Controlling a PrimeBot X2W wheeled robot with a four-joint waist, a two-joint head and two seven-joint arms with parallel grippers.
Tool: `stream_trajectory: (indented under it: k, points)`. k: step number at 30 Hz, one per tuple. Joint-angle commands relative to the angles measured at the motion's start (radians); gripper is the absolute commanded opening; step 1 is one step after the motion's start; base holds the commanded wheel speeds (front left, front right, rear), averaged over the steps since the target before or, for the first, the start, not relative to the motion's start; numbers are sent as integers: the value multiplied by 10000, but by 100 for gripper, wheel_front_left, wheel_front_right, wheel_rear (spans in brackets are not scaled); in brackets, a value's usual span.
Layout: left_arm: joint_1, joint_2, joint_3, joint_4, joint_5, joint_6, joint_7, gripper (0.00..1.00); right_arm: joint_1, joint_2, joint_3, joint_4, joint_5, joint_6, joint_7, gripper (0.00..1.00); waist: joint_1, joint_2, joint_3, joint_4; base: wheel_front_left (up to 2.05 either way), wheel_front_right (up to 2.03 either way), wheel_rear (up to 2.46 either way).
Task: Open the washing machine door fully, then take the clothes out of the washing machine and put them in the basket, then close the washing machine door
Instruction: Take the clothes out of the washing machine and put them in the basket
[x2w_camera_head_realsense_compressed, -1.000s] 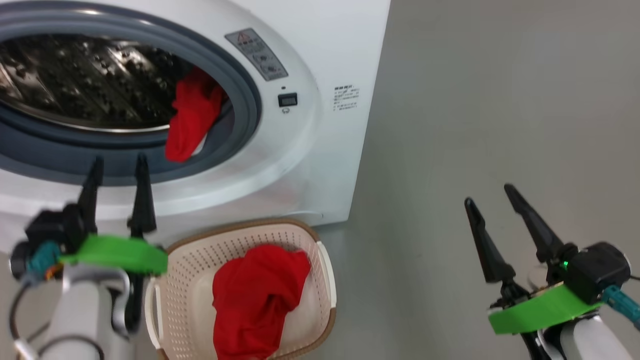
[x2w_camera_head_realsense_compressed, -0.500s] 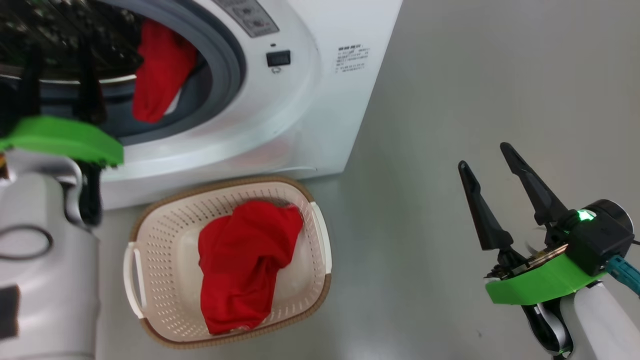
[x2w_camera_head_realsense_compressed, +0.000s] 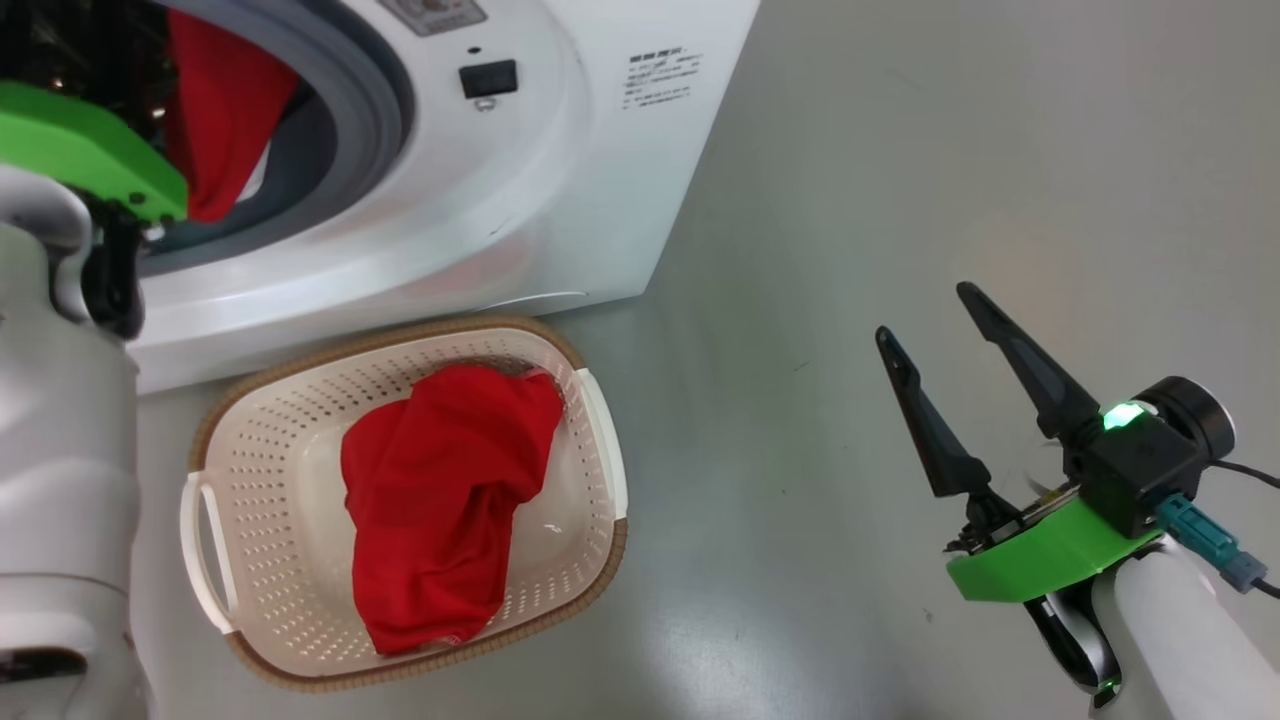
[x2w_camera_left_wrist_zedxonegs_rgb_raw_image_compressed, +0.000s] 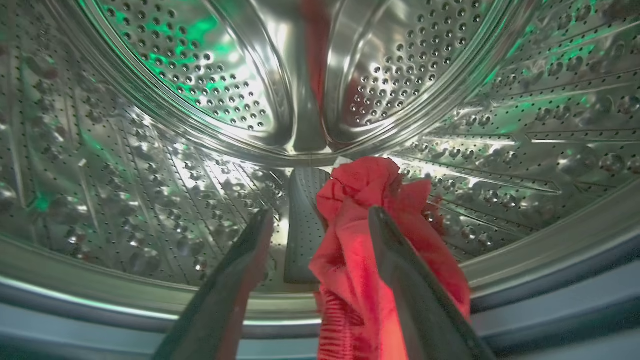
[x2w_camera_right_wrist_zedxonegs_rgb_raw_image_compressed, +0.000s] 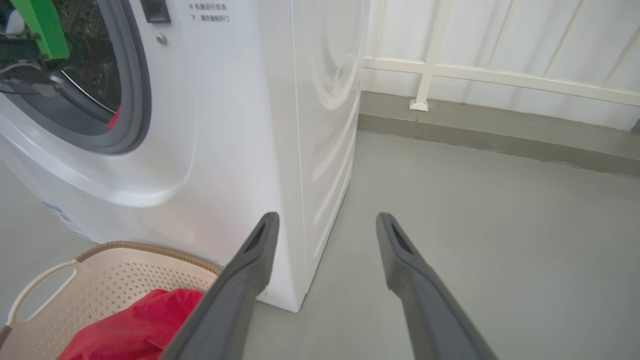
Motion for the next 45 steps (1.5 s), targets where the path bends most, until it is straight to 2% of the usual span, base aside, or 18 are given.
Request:
stream_trajectory:
  k: [1, 5, 9, 16, 17, 18, 21, 24, 31, 45]
  points:
    - [-182, 392, -93, -86, -241, -49, 302, 100, -21, -64, 248, -165, -56, 50, -65, 100, 0, 0, -14, -36, 0, 0, 0]
    - [-289, 261, -903, -57, -1145, -54, 1687, 100, 11, -20, 292, -90, -66, 50, -65, 100, 0, 0, -46, -59, 0, 0, 0]
    - [-90, 576, -1626, -154, -1797, -55, 2747, 100, -28, 93, 299, 79, -44, 50, -65, 100, 0, 0, -86, -180, 0, 0, 0]
    - [-170, 1197, -2184, 390, -1824, -51, 3428, 100, -175, 163, 389, 130, 43, 50, -65, 100, 0, 0, 79, -374, 0, 0, 0]
    - [-218, 1221, -2183, 511, -1847, -44, 3533, 89, -185, 170, 401, 132, 65, 50, -65, 100, 0, 0, 119, -403, 0, 0, 0]
    - [-260, 1225, -2166, 598, -1884, -39, 3568, 56, -191, 179, 395, 141, 89, 50, -65, 100, 0, 0, 140, -416, 0, 0, 0]
    - [-347, 1221, -2217, 798, -1897, -33, 3603, 0, -206, 210, 367, 136, 166, 50, -65, 100, 0, 0, 195, -439, 0, 0, 0]
    - [-380, 1236, -2275, 867, -1852, 6, 3473, 0, -212, 233, 341, 144, 212, 50, -65, 100, 0, 0, 211, -438, 0, 0, 0]
    - [-186, 1228, -2296, 972, -1798, 291, 2291, 0, -224, 303, 295, 208, 289, 50, -65, 100, 0, 0, 32, -375, 0, 0, 0]
    - [1184, 1105, -2044, 562, -2256, 22, -650, 0, 20, 341, 269, 411, 264, 50, -65, 100, 0, 0, -891, -119, 0, 0, 0]
